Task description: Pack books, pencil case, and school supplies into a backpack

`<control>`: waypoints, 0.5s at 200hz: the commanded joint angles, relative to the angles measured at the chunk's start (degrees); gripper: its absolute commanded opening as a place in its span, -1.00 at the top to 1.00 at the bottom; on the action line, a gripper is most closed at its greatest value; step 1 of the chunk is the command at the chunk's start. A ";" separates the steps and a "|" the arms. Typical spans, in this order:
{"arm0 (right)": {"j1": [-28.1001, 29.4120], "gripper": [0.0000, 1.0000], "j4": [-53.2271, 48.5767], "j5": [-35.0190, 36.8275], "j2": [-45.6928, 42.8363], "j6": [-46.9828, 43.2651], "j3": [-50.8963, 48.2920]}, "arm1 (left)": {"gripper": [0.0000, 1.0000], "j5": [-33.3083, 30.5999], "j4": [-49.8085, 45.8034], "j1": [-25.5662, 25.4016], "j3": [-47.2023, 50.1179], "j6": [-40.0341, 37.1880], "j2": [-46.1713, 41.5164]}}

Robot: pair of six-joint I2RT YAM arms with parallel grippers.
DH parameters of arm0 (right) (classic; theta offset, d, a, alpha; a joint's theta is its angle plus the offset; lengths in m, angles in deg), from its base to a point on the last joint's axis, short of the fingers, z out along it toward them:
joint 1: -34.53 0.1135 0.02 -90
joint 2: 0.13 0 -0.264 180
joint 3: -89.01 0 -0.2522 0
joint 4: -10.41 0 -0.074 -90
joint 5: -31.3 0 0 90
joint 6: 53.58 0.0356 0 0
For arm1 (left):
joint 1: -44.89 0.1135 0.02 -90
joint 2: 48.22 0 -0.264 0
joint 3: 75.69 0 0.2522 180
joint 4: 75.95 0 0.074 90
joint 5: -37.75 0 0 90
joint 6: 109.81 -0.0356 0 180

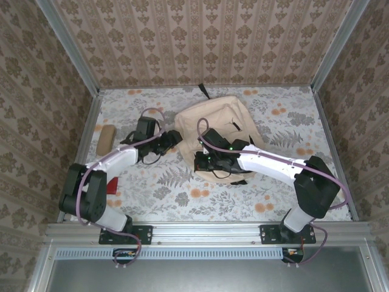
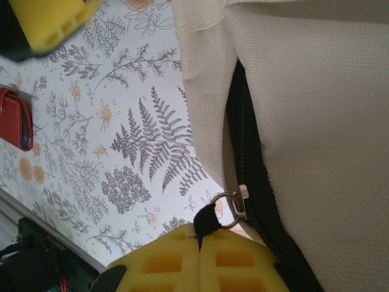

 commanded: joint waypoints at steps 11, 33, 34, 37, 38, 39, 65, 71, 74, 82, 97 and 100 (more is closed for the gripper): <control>0.17 1.00 1.77 -3.07 -0.10 0.36 0.41 | -0.23 2.85 11.84 -5.13 5.49 10.67 -1.08; 0.16 1.00 1.21 -3.80 -1.01 0.23 -1.13 | -0.14 4.34 16.73 -7.68 5.26 14.75 1.25; 0.16 1.00 1.14 -3.89 -1.00 0.21 -1.20 | -0.14 4.36 16.77 -7.78 5.18 14.84 1.36; 0.15 1.00 0.95 -3.89 -1.20 0.16 -1.45 | -0.12 4.42 16.88 -8.09 4.87 15.08 1.71; 0.11 1.00 0.88 -3.89 -1.23 0.13 -1.49 | -0.12 4.40 16.89 -8.21 4.77 15.22 1.85; 0.14 1.00 0.84 -3.93 -1.29 0.16 -1.55 | -0.11 4.39 16.90 -8.36 4.67 15.33 2.01; 0.16 1.00 -0.29 -3.74 -2.77 -0.16 -3.49 | 0.02 4.47 16.18 -10.63 1.94 17.16 5.91; 0.13 1.00 -0.48 -3.76 -3.09 -0.19 -3.91 | 0.05 4.51 16.02 -11.02 1.41 17.55 6.83; 0.16 1.00 -0.51 -3.65 -3.11 -0.17 -4.09 | 0.07 4.60 15.96 -11.10 1.19 17.70 7.30; 0.09 1.00 -0.66 -3.56 -3.49 -0.17 -4.71 | 0.11 4.73 15.13 -11.52 0.52 18.14 8.45; 0.13 1.00 -0.60 -3.46 -3.76 0.05 -5.69 | 0.17 4.66 13.60 -11.99 -0.33 18.51 10.05; 0.16 1.00 -0.60 -3.47 -3.79 0.10 -5.81 | 0.20 4.47 13.04 -12.07 -0.41 18.52 10.29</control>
